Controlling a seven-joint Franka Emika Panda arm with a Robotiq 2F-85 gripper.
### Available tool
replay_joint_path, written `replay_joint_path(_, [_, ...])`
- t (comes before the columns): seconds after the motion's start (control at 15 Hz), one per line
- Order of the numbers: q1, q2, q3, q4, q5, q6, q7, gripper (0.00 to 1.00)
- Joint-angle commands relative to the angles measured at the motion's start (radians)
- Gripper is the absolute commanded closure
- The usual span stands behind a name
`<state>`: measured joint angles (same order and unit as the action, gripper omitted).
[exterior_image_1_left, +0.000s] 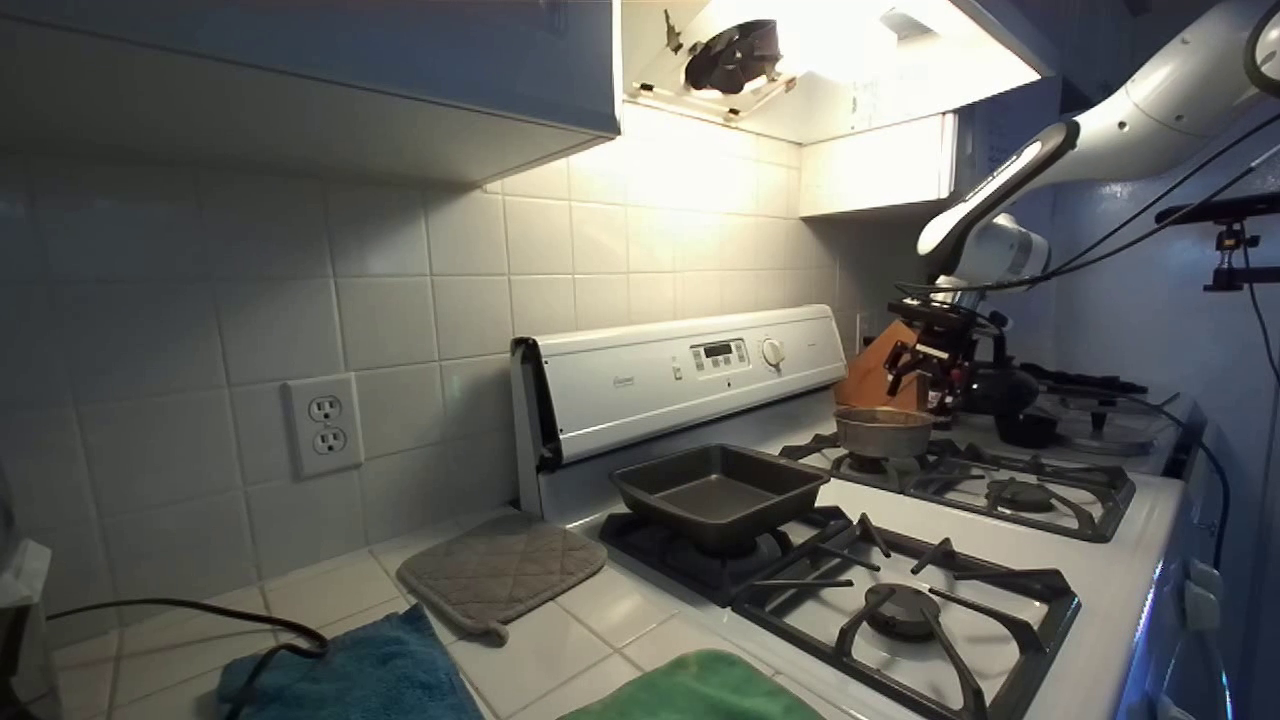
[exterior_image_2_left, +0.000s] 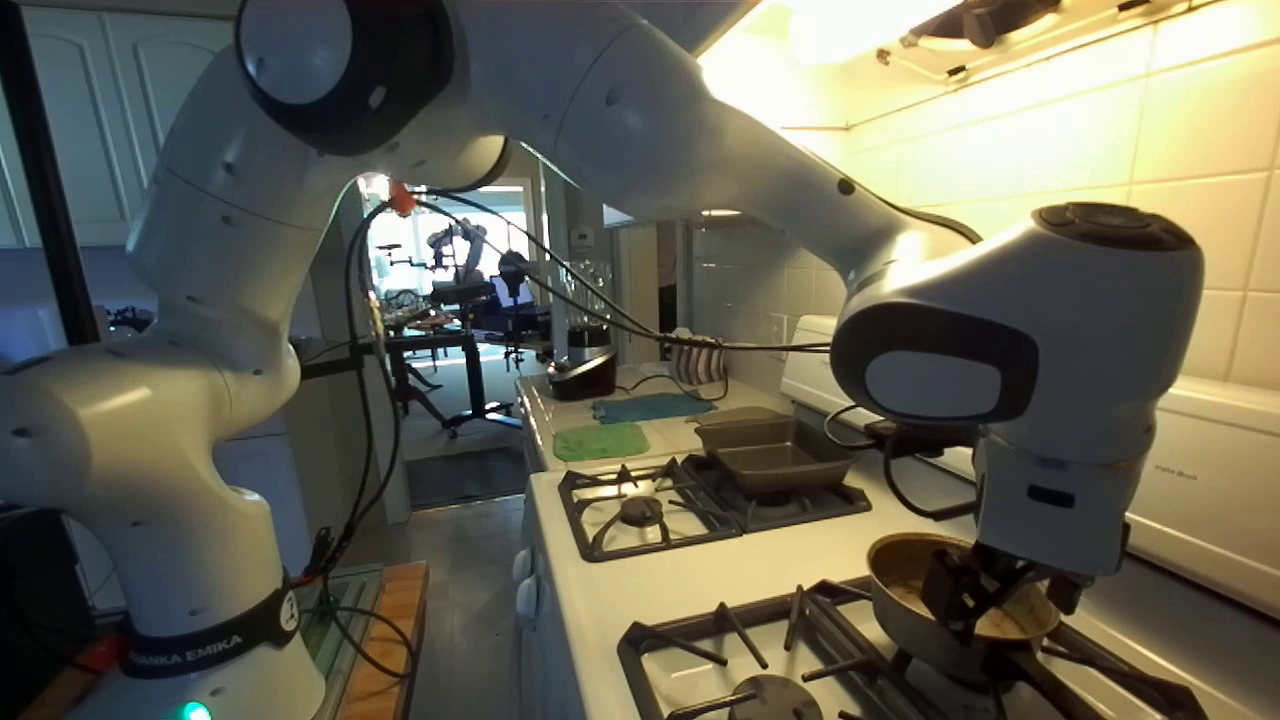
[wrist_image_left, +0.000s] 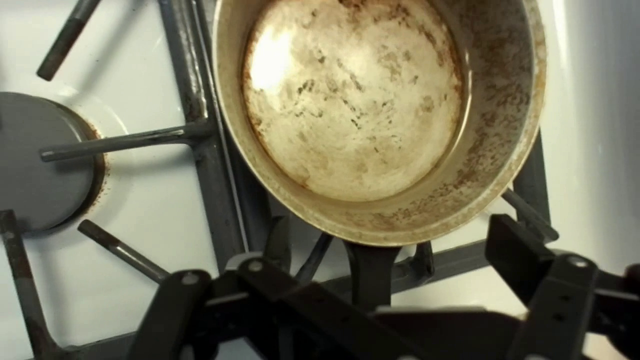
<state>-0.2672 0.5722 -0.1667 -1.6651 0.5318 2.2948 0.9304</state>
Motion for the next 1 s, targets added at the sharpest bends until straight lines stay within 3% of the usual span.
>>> replay_joint_path(0.0, [0.006, -0.116, 0.014, -0.120, -0.047, -0.035, -0.161, 0.00])
replay_joint_path(0.6, [0.083, -0.328, -0.024, -0.359, -0.260, 0.009, -0.473, 0.00])
replay_joint_path(0.93, [0.083, -0.458, -0.019, -0.516, -0.360, 0.031, -0.676, 0.00])
